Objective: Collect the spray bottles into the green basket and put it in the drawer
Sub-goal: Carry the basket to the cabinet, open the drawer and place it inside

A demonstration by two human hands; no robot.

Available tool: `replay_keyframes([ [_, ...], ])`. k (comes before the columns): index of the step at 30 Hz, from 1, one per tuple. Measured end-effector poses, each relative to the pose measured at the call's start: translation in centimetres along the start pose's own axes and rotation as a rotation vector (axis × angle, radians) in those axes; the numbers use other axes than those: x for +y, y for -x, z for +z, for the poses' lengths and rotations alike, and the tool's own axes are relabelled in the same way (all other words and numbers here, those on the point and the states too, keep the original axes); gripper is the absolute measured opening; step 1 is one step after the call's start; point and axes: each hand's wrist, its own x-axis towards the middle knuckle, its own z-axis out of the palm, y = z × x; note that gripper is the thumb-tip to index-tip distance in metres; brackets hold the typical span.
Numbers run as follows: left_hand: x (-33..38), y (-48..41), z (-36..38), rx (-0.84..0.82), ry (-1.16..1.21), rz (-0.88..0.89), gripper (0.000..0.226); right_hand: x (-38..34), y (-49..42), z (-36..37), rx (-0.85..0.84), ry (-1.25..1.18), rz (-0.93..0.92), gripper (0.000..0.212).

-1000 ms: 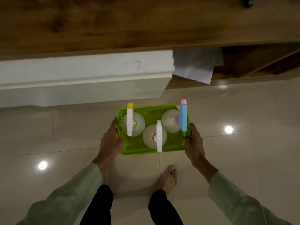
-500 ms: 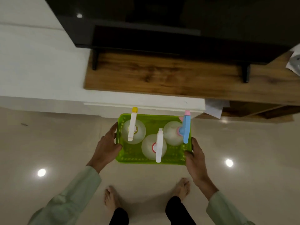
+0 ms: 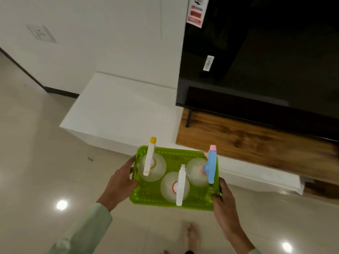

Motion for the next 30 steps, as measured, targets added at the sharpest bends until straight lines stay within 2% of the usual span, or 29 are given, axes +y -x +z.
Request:
replay_keyframes([
  [8, -2.4, -9.3, -9.3, 0.020, 0.001, -0.048, 0.096, -5.2, -6.8, 10.4, -0.096, 0.008, -0.006, 0.064],
  [19, -5.4, -23.0, -20.9, 0.039, -0.005, -0.055, 0.092, -13.4, -15.2, 24.0, -0.106, 0.037, -0.005, 0.063],
  [30, -8.8, -33.8, -28.1, -0.071, -0.092, 0.022, 0.085, -16.1, -18.9, 35.8, 0.058, 0.128, 0.105, 0.053],
])
